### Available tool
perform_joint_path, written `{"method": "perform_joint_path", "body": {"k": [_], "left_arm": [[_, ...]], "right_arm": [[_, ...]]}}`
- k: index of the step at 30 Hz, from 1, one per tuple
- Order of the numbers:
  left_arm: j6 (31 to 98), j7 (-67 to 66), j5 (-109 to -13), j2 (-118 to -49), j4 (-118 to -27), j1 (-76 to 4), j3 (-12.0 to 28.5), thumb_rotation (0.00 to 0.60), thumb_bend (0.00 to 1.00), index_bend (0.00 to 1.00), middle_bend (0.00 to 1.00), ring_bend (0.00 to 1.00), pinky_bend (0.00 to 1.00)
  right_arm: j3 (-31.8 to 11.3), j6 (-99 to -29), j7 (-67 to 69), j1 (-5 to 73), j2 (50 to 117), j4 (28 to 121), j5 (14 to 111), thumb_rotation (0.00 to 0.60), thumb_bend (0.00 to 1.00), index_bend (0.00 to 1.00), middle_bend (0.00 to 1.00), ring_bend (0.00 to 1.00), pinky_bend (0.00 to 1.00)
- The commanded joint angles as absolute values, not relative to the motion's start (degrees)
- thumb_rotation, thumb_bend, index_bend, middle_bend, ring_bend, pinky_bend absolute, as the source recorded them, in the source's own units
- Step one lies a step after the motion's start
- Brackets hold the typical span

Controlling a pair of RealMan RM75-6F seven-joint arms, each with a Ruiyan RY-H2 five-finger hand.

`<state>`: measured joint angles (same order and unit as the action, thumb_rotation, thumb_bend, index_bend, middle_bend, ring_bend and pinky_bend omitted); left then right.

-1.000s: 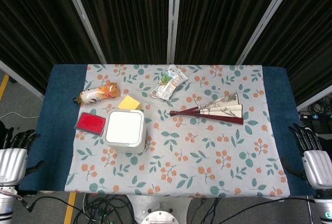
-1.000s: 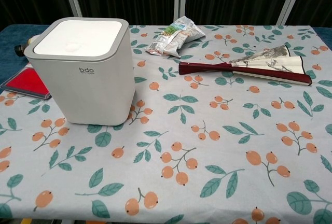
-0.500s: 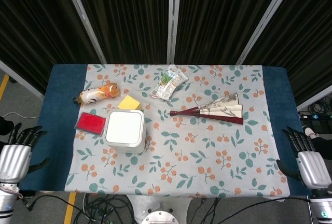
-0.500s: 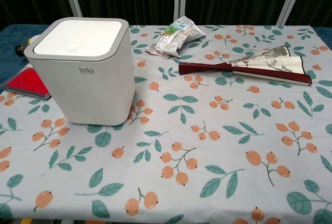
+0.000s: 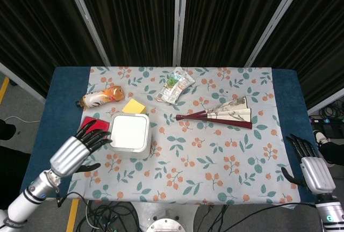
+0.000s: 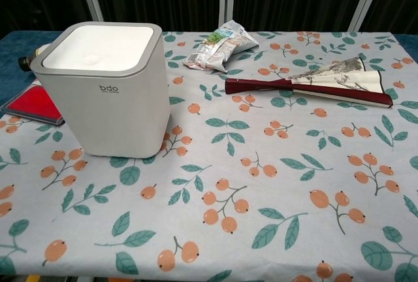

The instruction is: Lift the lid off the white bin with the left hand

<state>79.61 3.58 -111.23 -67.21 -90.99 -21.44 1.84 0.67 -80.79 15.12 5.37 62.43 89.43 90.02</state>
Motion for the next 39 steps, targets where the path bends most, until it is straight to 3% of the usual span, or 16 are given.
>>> {"method": "perform_joint_path", "body": {"k": [1,15,20,23,30,39], "left_arm": [[75.8,2.6,-111.2,-67.6,-91.7,-24.5,1.9,0.600,0.03,0.24,0.18,0.18,0.04],[64.9,-5.1,-105.3,-68.3,-93.4,-28.7,0.5,0.600,0.03,0.23,0.18,0.18,0.04],[65.7,-6.7,-104.1,-67.6,-94.8,-28.5,0.3,0.600,0.03,0.23,0.18,0.18,0.04],[68.4,-5.6,-104.5,-66.9,-95.2,-28.0,0.4,0.600,0.03,0.23,0.18,0.18,0.04],[82.5,-3.1,-104.4,-68.1,-92.7,-23.1,2.6,0.600,0.03,0.22,0.17,0.18,0.04],[90.2,-0.5,-92.0,-65.6,-89.5,-13.9,3.5,0.600,0.03,0.14,0.11,0.12,0.04]], "right_arm": [[0.7,-80.7,15.3,5.3,62.5,89.2,89.9,0.600,0.26,0.00,0.00,0.00,0.00],[0.7,-80.8,15.7,5.3,62.6,88.7,89.8,0.600,0.26,0.00,0.00,0.00,0.00],[0.8,-81.1,15.3,5.1,62.3,89.1,89.9,0.600,0.26,0.00,0.00,0.00,0.00],[0.8,-81.3,15.3,5.0,62.3,89.1,90.0,0.600,0.26,0.00,0.00,0.00,0.00],[0.7,-81.6,15.0,4.9,62.0,89.3,90.0,0.600,0.26,0.00,0.00,0.00,0.00],[-0.5,-84.4,14.8,4.5,60.8,89.3,90.5,0.600,0.26,0.00,0.00,0.00,0.00]]}}
